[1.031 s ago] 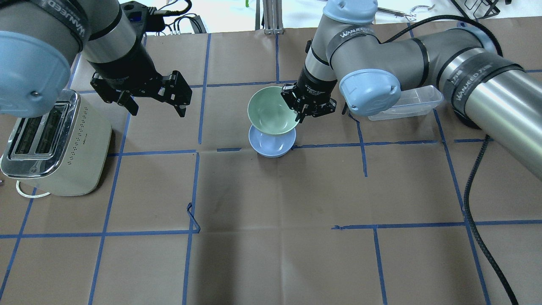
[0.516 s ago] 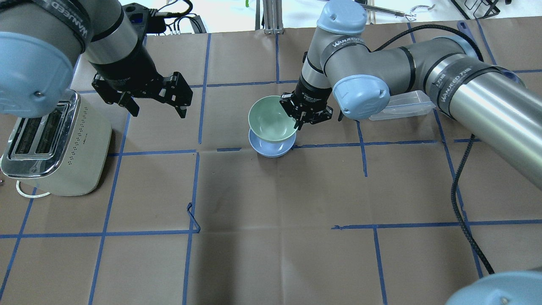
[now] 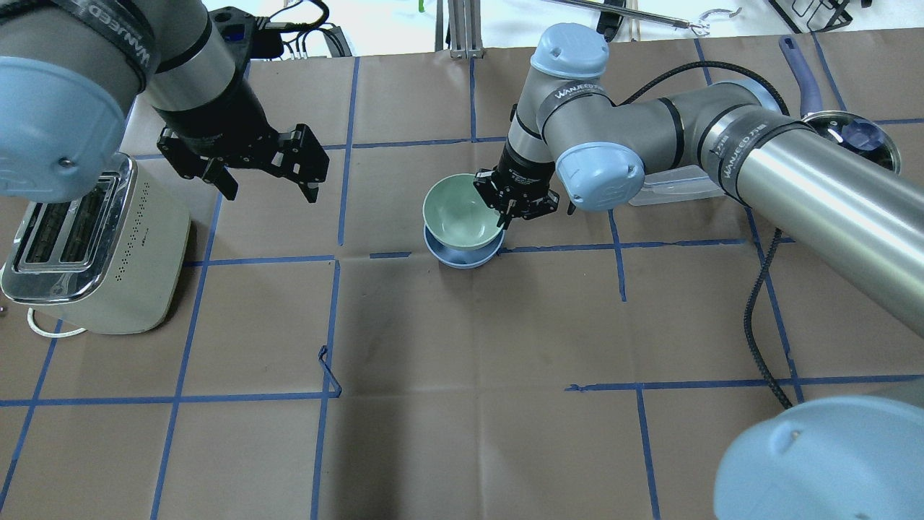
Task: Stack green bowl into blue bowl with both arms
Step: 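Open the right gripper to release the green bowl and raise it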
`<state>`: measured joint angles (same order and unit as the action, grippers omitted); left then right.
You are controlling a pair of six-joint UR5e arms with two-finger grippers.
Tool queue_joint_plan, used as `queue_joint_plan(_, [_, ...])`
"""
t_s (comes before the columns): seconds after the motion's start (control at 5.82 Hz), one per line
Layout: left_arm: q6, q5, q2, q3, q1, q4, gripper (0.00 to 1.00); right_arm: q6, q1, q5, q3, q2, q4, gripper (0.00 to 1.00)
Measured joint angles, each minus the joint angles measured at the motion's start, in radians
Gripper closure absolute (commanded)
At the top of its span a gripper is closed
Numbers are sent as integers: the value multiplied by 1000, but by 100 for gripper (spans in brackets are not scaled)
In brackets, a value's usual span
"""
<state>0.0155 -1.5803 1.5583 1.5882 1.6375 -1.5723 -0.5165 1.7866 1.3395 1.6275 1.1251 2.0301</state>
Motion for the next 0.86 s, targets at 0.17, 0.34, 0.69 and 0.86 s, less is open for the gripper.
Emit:
queue_joint_plan(0.17, [0,-1,0,1,0,0,2,3,0,0,-2,1,-1,0])
queue_joint_plan(0.34, [0,-2,0,1,0,0,2,7,-2,0,-8,7,-1,0])
queue_joint_plan(0.69, [0,-3,-1,1,0,0,2,13,-19,6,-35,72,-39,0])
queue_joint_plan(0.86, [0,-2,-1,0,0,0,2,30,-33,15,-36,139,-101,0])
